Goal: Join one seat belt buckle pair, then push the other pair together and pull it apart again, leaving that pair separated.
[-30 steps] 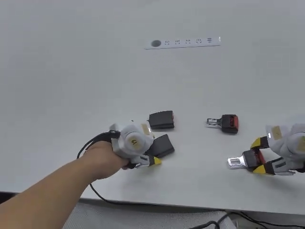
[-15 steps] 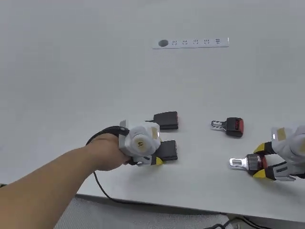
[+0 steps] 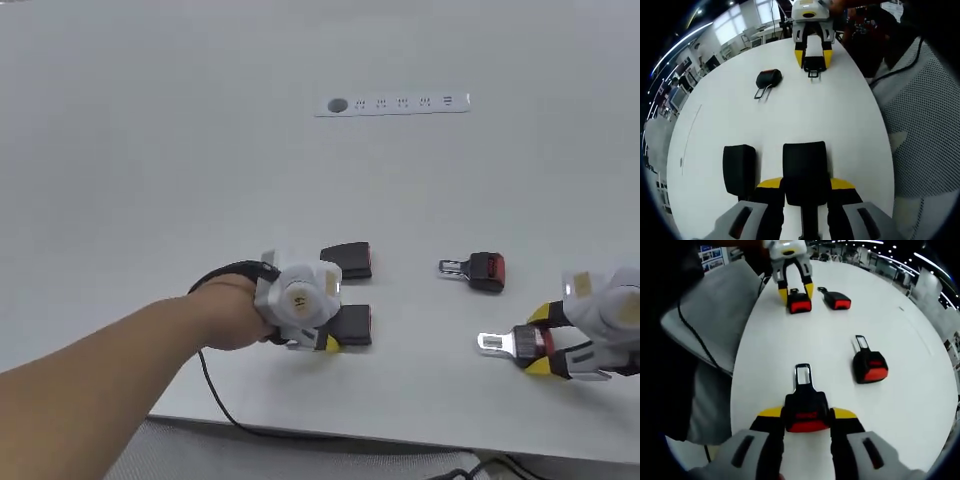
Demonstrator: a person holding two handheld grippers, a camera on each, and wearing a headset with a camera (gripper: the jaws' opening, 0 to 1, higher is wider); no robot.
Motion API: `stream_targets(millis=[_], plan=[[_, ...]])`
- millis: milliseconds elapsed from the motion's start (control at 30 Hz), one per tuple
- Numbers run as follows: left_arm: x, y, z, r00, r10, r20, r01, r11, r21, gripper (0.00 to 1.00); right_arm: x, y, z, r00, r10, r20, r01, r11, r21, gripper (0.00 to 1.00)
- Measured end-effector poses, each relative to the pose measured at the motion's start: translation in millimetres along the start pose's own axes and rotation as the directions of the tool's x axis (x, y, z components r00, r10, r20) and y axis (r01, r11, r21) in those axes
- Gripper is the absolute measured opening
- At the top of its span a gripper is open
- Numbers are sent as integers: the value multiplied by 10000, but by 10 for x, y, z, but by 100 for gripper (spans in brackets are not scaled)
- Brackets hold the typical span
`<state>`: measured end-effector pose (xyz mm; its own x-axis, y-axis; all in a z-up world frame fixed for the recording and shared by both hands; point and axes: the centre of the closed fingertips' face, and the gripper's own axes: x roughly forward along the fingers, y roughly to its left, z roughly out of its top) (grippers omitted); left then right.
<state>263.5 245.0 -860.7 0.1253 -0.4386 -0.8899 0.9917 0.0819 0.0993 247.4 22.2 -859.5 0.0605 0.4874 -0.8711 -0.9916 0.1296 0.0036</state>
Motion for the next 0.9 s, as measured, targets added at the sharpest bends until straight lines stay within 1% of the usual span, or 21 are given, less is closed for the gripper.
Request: stream_targets(millis=[133, 267, 367, 600, 733, 833, 900], plan=[[4, 4, -2, 10000, -67, 18, 67, 10000, 34, 33, -2, 3, 8, 10000, 5, -5, -5, 10000, 26, 35], [8, 1, 4, 9999, -158, -43, 159, 9998, 131, 33, 4, 5, 14, 9998, 8, -186, -10, 10000, -68, 35], [8, -1, 3, 9998, -184, -56, 184, 9998, 116, 33, 12, -9, 35, 9994, -178, -297, 180, 9998, 70, 35], [12, -3, 10, 9997, -261, -38, 262, 9994, 208, 33, 99, -1, 201, 9992, -386, -96, 387, 9992, 120, 35], [14, -4, 10, 9996, -268, -11, 268, 9995, 179, 33, 165, 23, 318, 9992, -405, 12, 405, 9991, 145, 35], [13, -4, 9, 9996, -272, 30, 271, 9995, 136, 33, 204, 7, 363, 9991, -412, 120, 410, 9989, 209, 35], [14, -4, 12, 9997, -255, 5, 255, 9996, 133, 33, 232, 21, 415, 9989, -438, 177, 435, 9989, 161, 35]])
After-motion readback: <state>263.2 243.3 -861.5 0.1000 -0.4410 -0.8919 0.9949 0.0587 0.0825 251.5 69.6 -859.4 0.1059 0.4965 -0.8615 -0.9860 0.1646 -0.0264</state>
